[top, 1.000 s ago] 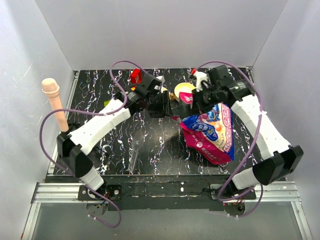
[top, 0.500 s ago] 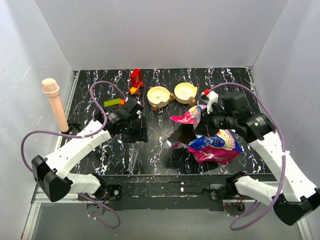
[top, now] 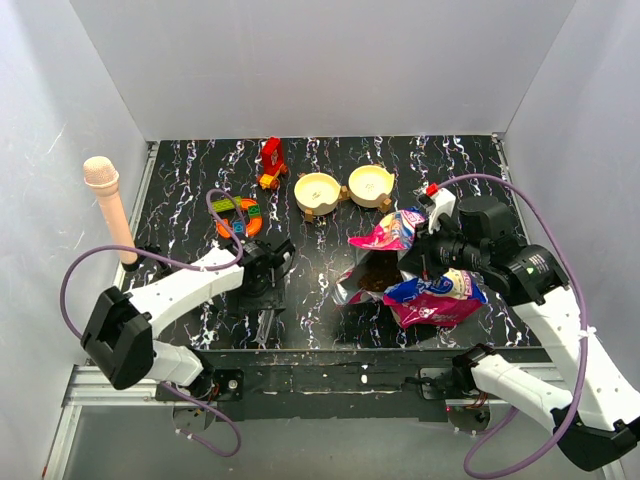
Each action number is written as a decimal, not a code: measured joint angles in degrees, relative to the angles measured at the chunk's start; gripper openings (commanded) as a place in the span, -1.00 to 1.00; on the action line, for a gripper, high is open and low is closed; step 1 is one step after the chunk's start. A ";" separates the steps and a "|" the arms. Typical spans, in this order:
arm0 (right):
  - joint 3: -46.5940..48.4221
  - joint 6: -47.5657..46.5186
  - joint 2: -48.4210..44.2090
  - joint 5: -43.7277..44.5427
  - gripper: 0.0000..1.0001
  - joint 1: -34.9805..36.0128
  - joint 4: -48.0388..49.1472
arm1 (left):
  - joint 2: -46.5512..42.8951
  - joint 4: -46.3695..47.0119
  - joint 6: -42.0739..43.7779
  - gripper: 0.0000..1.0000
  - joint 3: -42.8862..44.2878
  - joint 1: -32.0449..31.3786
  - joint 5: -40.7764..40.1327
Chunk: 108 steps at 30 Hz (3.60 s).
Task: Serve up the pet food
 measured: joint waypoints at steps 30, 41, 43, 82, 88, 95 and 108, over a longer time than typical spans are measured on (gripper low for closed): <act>3.02 1.60 -1.49 7.23 -0.97 -0.17 -2.16 | 14.51 16.50 3.82 -1.00 -5.03 -3.76 -0.31; 5.05 1.33 -1.46 7.37 -0.97 -0.20 -5.81 | 9.75 53.33 5.84 -1.00 -13.49 1.07 36.37; 5.38 1.33 -1.49 7.21 -0.97 -0.20 -6.54 | 12.11 61.61 2.99 -1.00 -15.93 4.04 42.91; 5.35 3.13 -1.62 5.03 -0.97 -0.24 -6.71 | 5.44 42.03 27.43 0.03 -5.16 7.87 33.31; 5.35 3.17 -1.62 4.92 -0.97 -0.24 -6.75 | 13.11 38.58 35.30 0.16 -3.72 4.33 28.20; 5.53 3.17 -1.53 4.70 -0.97 -0.24 -6.97 | 18.23 37.00 41.11 0.05 -1.11 4.33 24.41; 5.60 3.78 -1.73 4.66 -0.97 -0.28 -7.21 | 18.91 35.01 38.07 0.04 8.44 5.20 27.08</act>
